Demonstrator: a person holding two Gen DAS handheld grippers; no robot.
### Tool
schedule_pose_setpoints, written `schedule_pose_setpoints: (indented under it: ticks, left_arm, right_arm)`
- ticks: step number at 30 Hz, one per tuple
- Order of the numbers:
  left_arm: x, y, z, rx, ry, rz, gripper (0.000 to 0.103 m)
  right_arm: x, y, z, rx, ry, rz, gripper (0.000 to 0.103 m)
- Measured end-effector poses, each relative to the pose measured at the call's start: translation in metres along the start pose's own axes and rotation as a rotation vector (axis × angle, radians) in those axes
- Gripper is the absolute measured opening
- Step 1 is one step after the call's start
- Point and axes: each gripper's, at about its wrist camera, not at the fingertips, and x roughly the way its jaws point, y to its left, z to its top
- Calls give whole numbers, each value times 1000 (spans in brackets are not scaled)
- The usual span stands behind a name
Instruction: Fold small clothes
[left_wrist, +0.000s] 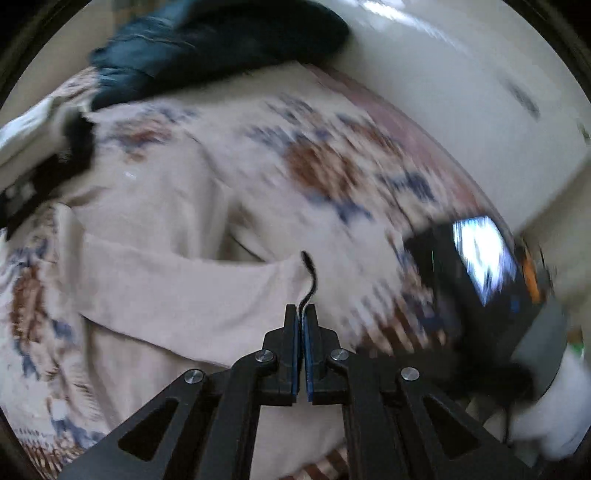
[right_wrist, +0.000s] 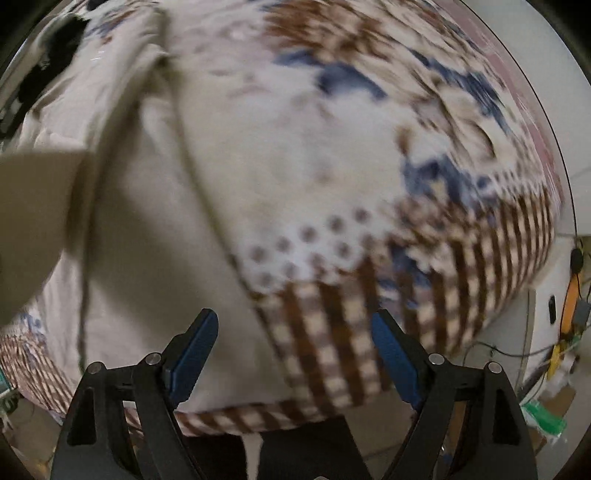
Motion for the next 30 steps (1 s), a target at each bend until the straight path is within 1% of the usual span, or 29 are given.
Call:
schedule_pose_setpoints:
  ticks: [3,5,6,7,8,9,10,11,12,13,14,15,16,17,18,19,20,21,22,24,26,27,29,30]
  left_arm:
    - [18,-20,-22,51,68,-18,1]
    - [27,-29,-34,80,105,-18,2]
    - [33,-30,-40,96,141,-8,4]
    - [34,-29,-46,93,164,-6,4]
    - [36,-25,-50,74,188,-25,4]
    - [34,-19,-55,59,198,-48,4]
    - [31,-15,-57,48,202,-47,5]
    - [27,-13,-59,41,201,-34,12]
    - [22,-4,-60,25,202,-46,29]
    - [18,3,-60,6,199,-51,41]
    - [11,13,-60,-29,191,-34,65]
    - [6,24,-60,-66,180,-32,77]
    - [-1,35,-60,-109,164,-24,77]
    - [-4,46,-60,-147,151,2,77]
    - [-7,60,-61,-189,139,50,77]
    - [-9,75,-63,-231,130,109,77]
    - [-10,88,-65,-263,129,156,77]
    - [-8,107,-70,-318,133,225,77]
    - [-6,121,-73,-360,138,264,77]
    - [-3,152,-81,-461,141,329,77]
    - [3,173,-86,-521,145,367,77]
    - [6,186,-87,-557,140,386,77]
    - [6,201,-87,-594,126,404,77]
    - [8,211,-84,-615,116,414,77]
  right_arm:
    - [7,-8,-3,12,24,13,86]
    - [13,-10,-7,20,47,37,86]
    - [15,-11,-7,26,62,46,86]
    - [16,-12,-7,33,67,61,86]
    - [19,-17,-12,37,67,77,87]
    - [18,-17,-11,41,65,88,87]
    - [16,-17,-12,48,59,96,87]
    - [11,-20,-13,60,40,117,87]
    - [10,-27,-2,65,32,136,87]
    - [5,-28,-1,76,16,170,87]
    - [0,-29,5,82,-2,202,87]
    - [-5,-27,7,83,-24,228,87]
    - [-11,-21,9,81,-36,246,87]
    - [-16,-11,14,68,-52,291,86]
    - [-17,-3,16,50,-57,334,83]
    - [-16,6,19,29,-53,364,77]
    - [-12,16,21,14,-36,369,69]
    - [-8,23,22,12,-11,374,62]
    - [0,30,21,21,29,376,59]
    - [18,33,16,59,82,322,59]
    - [35,30,11,142,125,291,59]
    - [40,28,10,178,140,293,59]
    - [50,26,7,252,164,313,59]
    - [52,25,6,276,156,314,55]
